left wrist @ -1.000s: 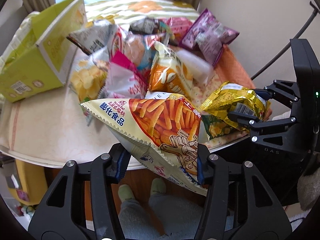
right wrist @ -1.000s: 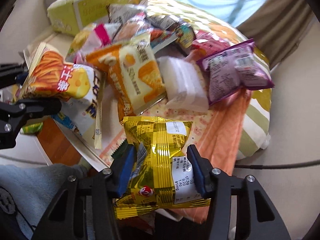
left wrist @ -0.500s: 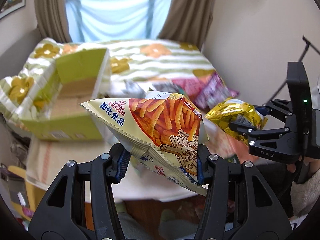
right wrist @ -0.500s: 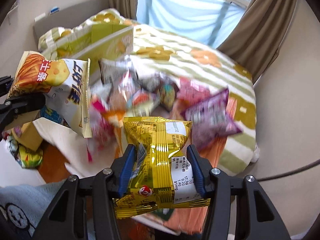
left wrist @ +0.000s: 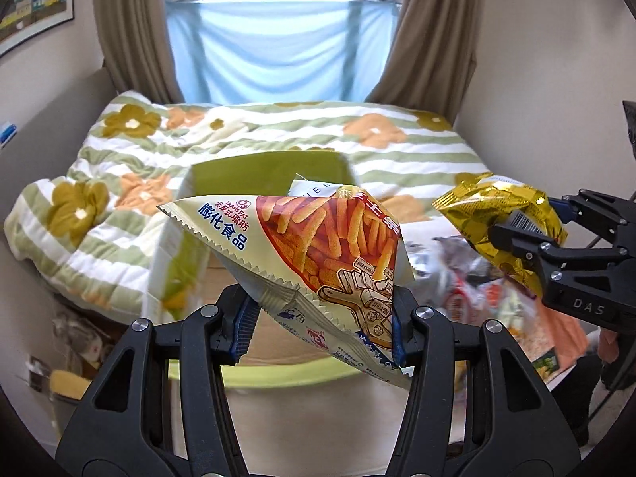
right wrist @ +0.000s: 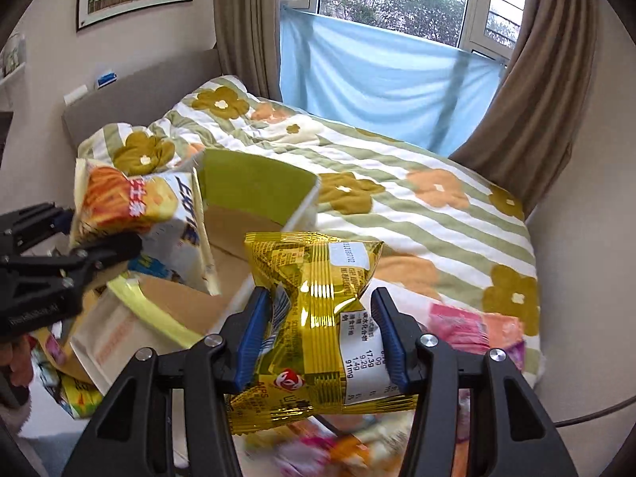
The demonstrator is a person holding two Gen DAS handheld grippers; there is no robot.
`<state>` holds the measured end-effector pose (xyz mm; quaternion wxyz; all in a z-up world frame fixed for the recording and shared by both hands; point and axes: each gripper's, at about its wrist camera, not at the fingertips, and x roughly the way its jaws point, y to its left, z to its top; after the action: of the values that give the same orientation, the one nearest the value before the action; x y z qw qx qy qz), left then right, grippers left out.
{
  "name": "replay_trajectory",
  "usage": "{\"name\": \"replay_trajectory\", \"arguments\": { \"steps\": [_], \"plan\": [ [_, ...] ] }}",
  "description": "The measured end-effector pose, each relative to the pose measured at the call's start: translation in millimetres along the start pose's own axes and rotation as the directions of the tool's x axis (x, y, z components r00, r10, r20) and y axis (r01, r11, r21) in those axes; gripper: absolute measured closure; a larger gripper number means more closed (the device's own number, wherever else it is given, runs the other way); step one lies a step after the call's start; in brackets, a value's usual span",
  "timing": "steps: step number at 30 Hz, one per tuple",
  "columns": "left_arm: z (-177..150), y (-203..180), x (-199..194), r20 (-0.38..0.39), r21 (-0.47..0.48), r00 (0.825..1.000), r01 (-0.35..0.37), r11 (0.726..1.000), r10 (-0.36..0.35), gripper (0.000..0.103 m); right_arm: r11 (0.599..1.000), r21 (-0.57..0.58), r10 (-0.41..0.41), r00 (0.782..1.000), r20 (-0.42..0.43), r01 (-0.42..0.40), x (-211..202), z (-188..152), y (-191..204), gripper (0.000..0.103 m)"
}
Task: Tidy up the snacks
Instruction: 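Carry both bags over the box and open both tools to drop them, then withdraw both tools from the box back toward the snack pile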
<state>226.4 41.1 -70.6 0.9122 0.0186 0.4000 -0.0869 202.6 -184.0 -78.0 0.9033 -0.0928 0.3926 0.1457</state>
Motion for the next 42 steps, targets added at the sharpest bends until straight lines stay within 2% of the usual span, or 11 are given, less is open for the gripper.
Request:
{"name": "replay_trajectory", "arguments": {
  "steps": [7, 15, 17, 18, 19, 36, 37, 39, 40, 41, 42],
  "plan": [
    [0.7, 64.2, 47.1, -0.111, 0.051, 0.994, 0.004, 0.999, 0.002, 0.055, 0.994, 0.106, 0.022, 0.998, -0.054, -0.017, 55.2, 34.7, 52.0, 0.054],
    [-13.9, 80.8, 88.6, -0.211, 0.094, 0.978, 0.028, 0.995, -0.008, 0.052, 0.980, 0.194, -0.009, 0.991, -0.135, 0.036, 87.3, 30.9, 76.8, 0.054],
    [-16.8, 80.4, 91.1, -0.221, 0.101, 0.975, 0.016, 0.995, 0.007, 0.031, 0.979, 0.198, -0.010, 0.989, -0.145, 0.039, 91.2, 29.3, 77.9, 0.054],
    [-17.7, 80.5, 90.5, -0.215, 0.100, 0.976, -0.001, 0.995, 0.023, 0.006, 0.979, 0.200, -0.009, 0.989, -0.148, 0.039, 92.9, 29.7, 79.6, 0.054],
    [-18.3, 80.9, 87.6, -0.202, 0.093, 0.979, -0.015, 0.996, 0.033, 0.001, 0.979, 0.200, -0.007, 0.989, -0.149, 0.037, 93.6, 29.0, 79.0, 0.054],
    [-31.3, 95.9, 35.2, -0.119, 0.003, 0.983, -0.138, 0.990, 0.138, 0.000, 0.986, 0.161, 0.062, 0.989, -0.134, -0.040, 117.7, 29.8, 103.0, 0.053],
    [-32.6, 96.0, 33.5, -0.116, 0.000, 0.983, -0.141, 0.990, 0.140, 0.000, 0.987, 0.160, 0.057, 0.989, -0.138, -0.034, 118.8, 29.4, 102.9, 0.050],
    [-34.6, 95.1, 30.0, -0.115, -0.009, 0.983, -0.144, 0.990, 0.142, 0.001, 0.986, 0.164, 0.054, 0.990, -0.132, -0.032, 119.5, 28.1, 102.4, 0.032],
    [-36.0, 94.5, 29.0, -0.115, -0.012, 0.983, -0.143, 0.990, 0.141, 0.001, 0.985, 0.169, 0.065, 0.989, -0.131, -0.042, 119.6, 27.7, 101.4, 0.011],
    [-36.7, 94.0, 28.1, -0.116, -0.016, 0.983, -0.142, 0.990, 0.139, 0.001, 0.983, 0.174, 0.077, 0.989, -0.128, -0.054, 119.3, 27.0, 101.0, 0.002],
    [-37.7, 94.2, 27.5, -0.116, -0.019, 0.984, -0.141, 0.990, 0.138, 0.001, 0.982, 0.179, 0.084, 0.989, -0.121, -0.062, 118.3, 26.1, 100.6, 0.002]
  ]
}}
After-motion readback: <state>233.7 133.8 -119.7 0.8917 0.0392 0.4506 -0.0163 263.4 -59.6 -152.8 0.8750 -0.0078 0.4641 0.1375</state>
